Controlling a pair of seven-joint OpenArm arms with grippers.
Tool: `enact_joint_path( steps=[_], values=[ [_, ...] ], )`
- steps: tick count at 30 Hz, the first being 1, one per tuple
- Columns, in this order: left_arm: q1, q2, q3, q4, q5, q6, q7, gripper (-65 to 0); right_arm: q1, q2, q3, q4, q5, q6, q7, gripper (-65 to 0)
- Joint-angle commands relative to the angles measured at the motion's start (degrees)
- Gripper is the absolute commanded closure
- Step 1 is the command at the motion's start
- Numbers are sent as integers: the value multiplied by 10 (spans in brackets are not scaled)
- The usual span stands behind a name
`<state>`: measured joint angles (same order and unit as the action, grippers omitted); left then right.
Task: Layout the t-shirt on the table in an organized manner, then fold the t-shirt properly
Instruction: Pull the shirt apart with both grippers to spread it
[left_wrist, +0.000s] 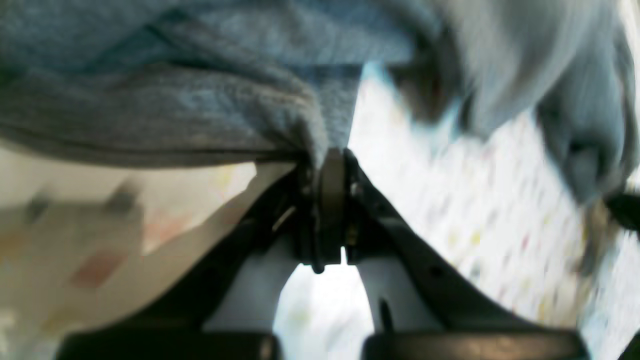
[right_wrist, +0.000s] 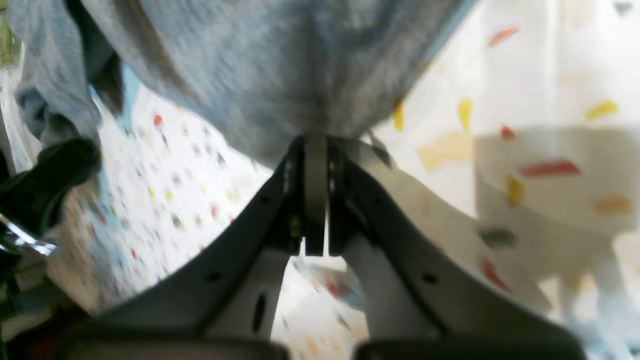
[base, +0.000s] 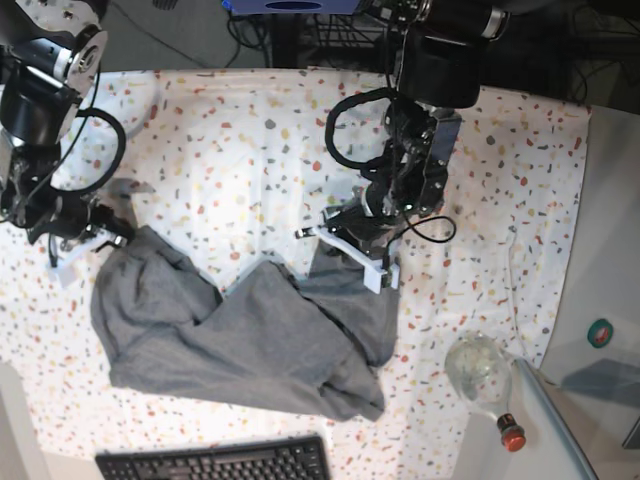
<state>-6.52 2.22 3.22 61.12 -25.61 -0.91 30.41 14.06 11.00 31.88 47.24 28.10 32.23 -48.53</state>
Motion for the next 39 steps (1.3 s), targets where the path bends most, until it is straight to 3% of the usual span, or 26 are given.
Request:
enact_joint_path(
  steps=[1,6,10,13,14,16,17,18,20,23,28,31,32,34,35,39],
  values=[
    [8,-17,-3,47,3,4,12,0,7,27,3,12,7,6,-7,0],
    [75,-92,-3,279,3,67,110,0,-51,46,3,172,7,6,-68,0],
    [89,-103,-2,328,3,79,145,0,-88,17,5,282,8,5,-72,0],
    [90,-103,-2,315,4,79,145,0,-80,0,5,259,8,5,-57,0],
    [90,-103,-2,308,4,79,145,0,-72,-3,5,236,8,5,-51,-81],
    [91,-102,-2,301,4,79,145,0,-54,-6,5,185,8,6,-36,-381],
    [93,-102,-2,301,4,79,145,0,-49,-6,4,164,8,7,-23,-498],
    [96,-103,-2,300,4,79,144,0,-45,-6,2,144,8,9,-6,-576],
    [97,-104,-2,300,4,79,144,0,-34,-7,0,111,8,34,28,-618],
    [97,-104,-2,300,5,79,144,0,-8,-1,0,35,8,78,59,-618],
    [98,-104,-2,300,4,79,144,0,7,0,-1,-17,7,78,65,-597],
    [103,-104,-2,300,4,80,144,0,5,-6,-1,-17,7,78,65,-434],
    [103,-104,-2,301,4,80,144,0,5,-6,-1,-17,7,78,64,-344],
    [106,-105,-2,304,7,80,144,0,-1,-2,2,-17,7,78,46,-84],
    [107,-106,-2,304,8,80,144,0,-4,2,2,-11,7,78,30,0],
    [146,-125,-2,360,8,83,148,0,-46,20,3,111,7,78,-61,0]
  ],
)
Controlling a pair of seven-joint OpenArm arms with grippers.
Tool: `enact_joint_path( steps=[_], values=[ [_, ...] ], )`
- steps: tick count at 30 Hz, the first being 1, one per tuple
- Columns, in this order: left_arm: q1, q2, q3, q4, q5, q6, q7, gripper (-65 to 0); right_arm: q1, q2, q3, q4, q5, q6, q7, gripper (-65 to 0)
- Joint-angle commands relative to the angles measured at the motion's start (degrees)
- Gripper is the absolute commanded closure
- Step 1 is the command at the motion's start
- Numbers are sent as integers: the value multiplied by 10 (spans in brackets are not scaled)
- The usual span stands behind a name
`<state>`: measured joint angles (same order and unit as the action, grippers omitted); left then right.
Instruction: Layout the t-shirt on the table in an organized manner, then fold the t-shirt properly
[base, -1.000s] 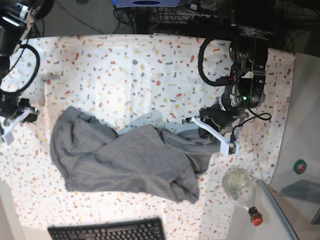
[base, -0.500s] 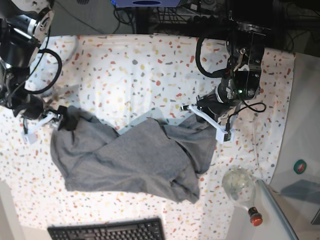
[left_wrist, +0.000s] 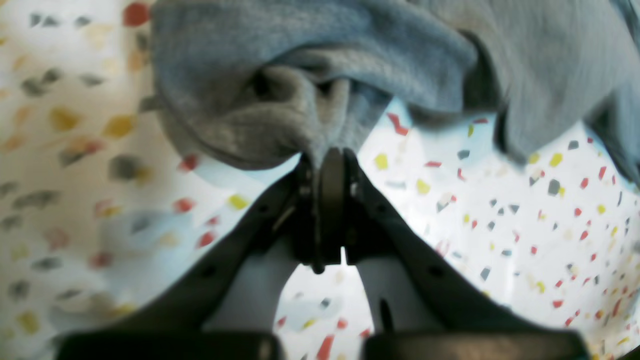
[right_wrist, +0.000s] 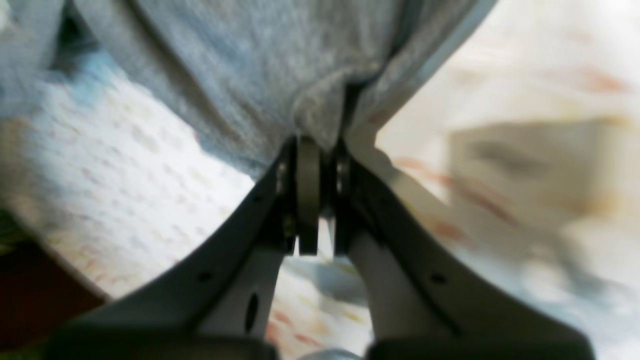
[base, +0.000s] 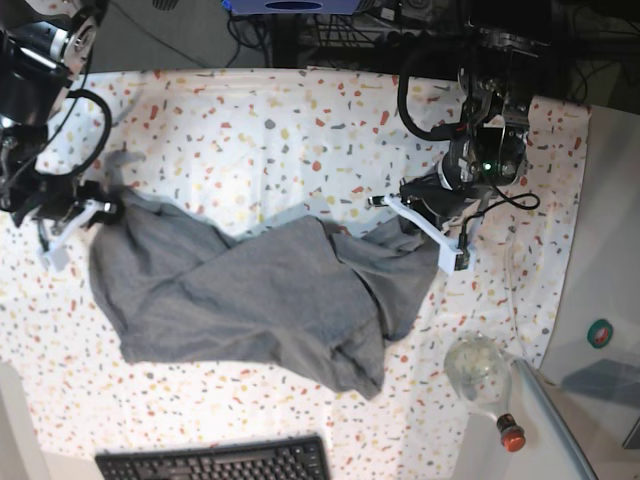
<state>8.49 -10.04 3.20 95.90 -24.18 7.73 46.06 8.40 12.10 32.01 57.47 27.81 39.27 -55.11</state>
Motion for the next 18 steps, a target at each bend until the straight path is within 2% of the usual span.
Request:
enact_joint_path(
  steps=[1,5,7,8,10,12,16,18],
  values=[
    [11,-13,-3,37,-7,5,-8,0,-4,13,2,50,10,7,-11,0],
    [39,-42,-3,116,-11,20,-4,0,-53,29,2,219,9,7,-57,0],
    [15,-41,-3,135,-11,20,26,0,-48,32,-1,272,7,6,-85,0],
    [-12,-39,-3,134,-11,20,46,0,-30,35,-2,283,6,-9,-95,0],
    [-68,-29,-1,132,-11,20,77,0,3,48,-3,277,6,-48,-100,0],
    [-132,2,-3,119,-6,20,94,0,54,60,-9,248,6,-71,-99,0],
    [-253,34,-3,8,-10,20,91,0,174,121,-69,167,6,-91,-100,0],
    [-302,53,-3,-1,-10,20,91,0,223,148,-81,155,6,-92,-107,0]
  ],
)
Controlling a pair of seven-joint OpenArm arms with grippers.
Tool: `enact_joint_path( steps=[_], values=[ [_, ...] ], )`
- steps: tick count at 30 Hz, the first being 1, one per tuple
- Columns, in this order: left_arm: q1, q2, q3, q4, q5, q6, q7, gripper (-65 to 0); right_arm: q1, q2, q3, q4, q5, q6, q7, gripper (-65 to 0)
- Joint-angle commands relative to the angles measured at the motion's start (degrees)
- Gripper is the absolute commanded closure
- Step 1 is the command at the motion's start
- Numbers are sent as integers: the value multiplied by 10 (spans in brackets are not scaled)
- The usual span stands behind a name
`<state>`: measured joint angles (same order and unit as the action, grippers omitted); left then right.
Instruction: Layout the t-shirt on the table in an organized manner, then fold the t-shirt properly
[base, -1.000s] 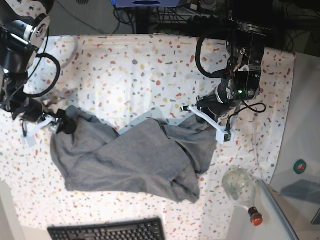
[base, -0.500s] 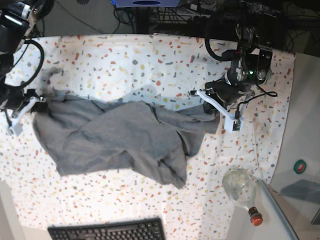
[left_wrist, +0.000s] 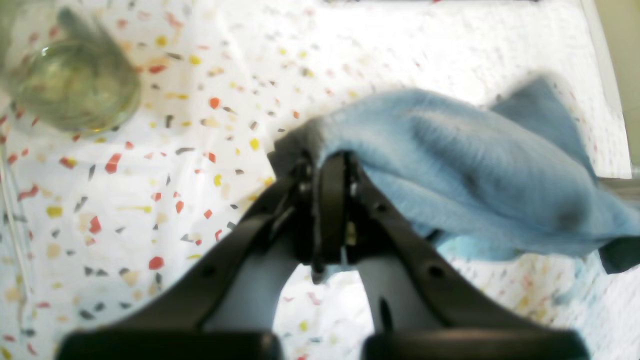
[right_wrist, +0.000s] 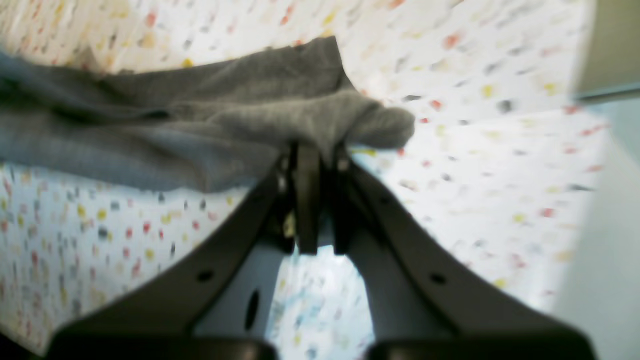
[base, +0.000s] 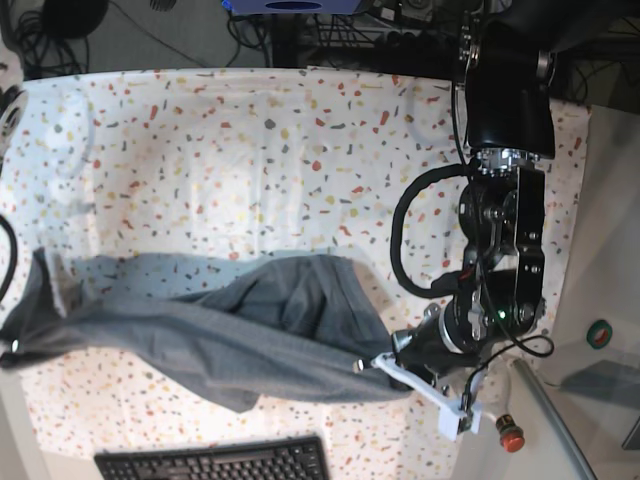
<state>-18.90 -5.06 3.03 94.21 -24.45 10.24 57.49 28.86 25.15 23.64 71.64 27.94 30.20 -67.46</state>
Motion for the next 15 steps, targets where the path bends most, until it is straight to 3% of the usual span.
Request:
enact_joint_path(
  steps=[1,4,7,10,15],
  values=[
    [-49,4,-3,10,-7,-5,-23,0,39,27,1,12,5,-3,12,0],
    [-80,19,-30,10,-18,-5,-24,0,83,57,4,35,6,-3,-33,0],
    [-64,24,-66,33,-72,-5,-24,0,70,78,6,92,8,1,-90,0],
    [7,3,-86,76,-122,-5,-23,0,-11,76,26,183,9,1,-125,0],
    [156,-46,-91,166,-121,-5,-23,0,-153,38,75,299,9,1,-125,0]
  ],
)
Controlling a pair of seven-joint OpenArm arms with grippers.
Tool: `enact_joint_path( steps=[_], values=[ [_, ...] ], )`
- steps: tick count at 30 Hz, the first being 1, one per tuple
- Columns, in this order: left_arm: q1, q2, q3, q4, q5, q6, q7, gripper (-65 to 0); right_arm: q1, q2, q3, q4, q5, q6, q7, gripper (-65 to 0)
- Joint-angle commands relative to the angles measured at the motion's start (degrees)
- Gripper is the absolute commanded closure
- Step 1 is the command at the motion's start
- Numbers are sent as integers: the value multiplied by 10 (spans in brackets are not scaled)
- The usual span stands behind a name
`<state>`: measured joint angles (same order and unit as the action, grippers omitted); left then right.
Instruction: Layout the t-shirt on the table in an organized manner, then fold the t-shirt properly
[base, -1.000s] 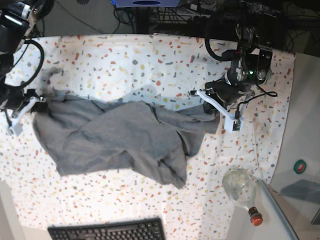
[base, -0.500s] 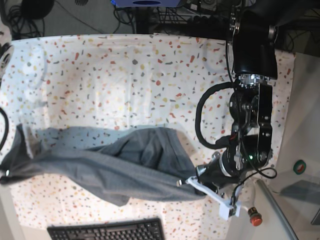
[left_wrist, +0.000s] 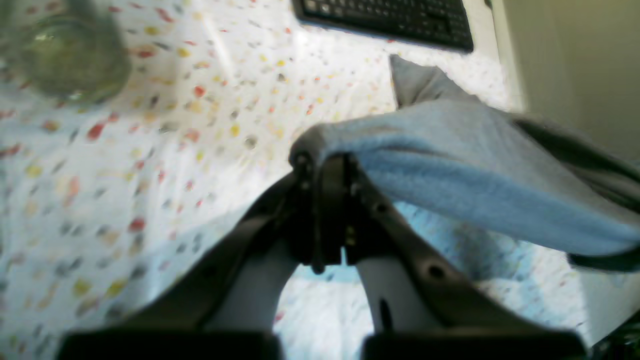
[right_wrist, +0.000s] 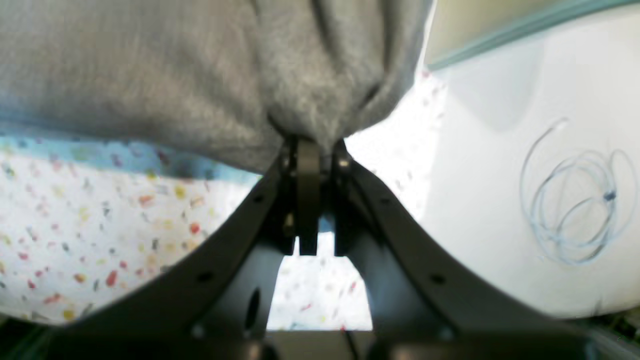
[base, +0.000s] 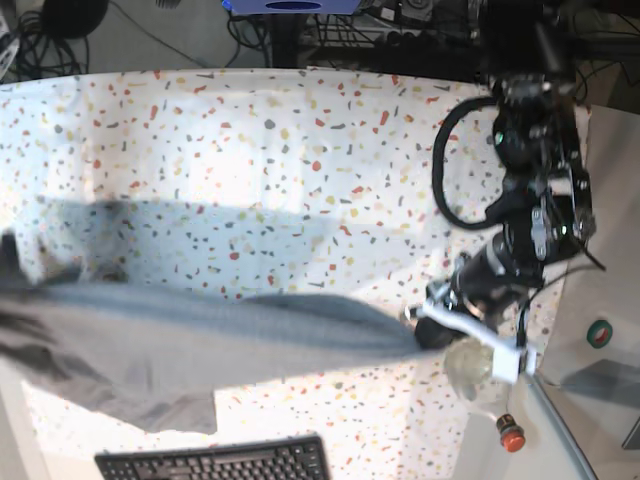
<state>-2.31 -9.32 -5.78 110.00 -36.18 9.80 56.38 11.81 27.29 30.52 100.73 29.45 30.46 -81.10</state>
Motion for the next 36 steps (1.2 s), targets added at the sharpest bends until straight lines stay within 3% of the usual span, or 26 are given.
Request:
enact_joint_path(
  steps=[1,5,10,16,17,20,21,22,26,29,32,36],
  values=[
    [14,-14,-3,9,-3,-1,-12,0,-6,5,10,17,-6,-2,11,0],
    [60,-35,3,-27,8,-1,-31,0,-19,-18,-22,-49,-8,-2,54,0],
    [68,-32,62,-120,110,-1,-99,0,26,-19,-109,-252,-9,-5,153,0],
    [98,-32,101,-216,143,-1,-173,0,53,-21,-123,-418,-9,-2,221,0],
    [102,-32,101,-224,143,-1,-180,0,53,-20,-120,-419,-8,-1,226,-48],
    [107,-32,102,-229,143,-1,-184,0,48,-19,-112,-389,-6,1,234,-350],
    [107,-31,102,-227,143,-1,-184,0,32,-18,-90,-362,-6,4,234,-413],
    [107,-31,102,-227,143,-1,-184,0,13,-20,-62,-327,-6,11,234,-429],
    [108,-30,104,-227,143,-1,-184,0,-105,-41,24,-132,-10,16,234,-383],
    [108,-30,105,-227,143,-1,-184,0,-191,-45,37,-102,-11,15,246,-374],
    [108,-30,102,-227,143,-1,-184,0,-233,-61,27,-143,-45,5,326,-374],
    [107,-30,104,-227,143,-1,-184,0,-231,-76,-31,-218,-176,2,448,-369]
  ],
)
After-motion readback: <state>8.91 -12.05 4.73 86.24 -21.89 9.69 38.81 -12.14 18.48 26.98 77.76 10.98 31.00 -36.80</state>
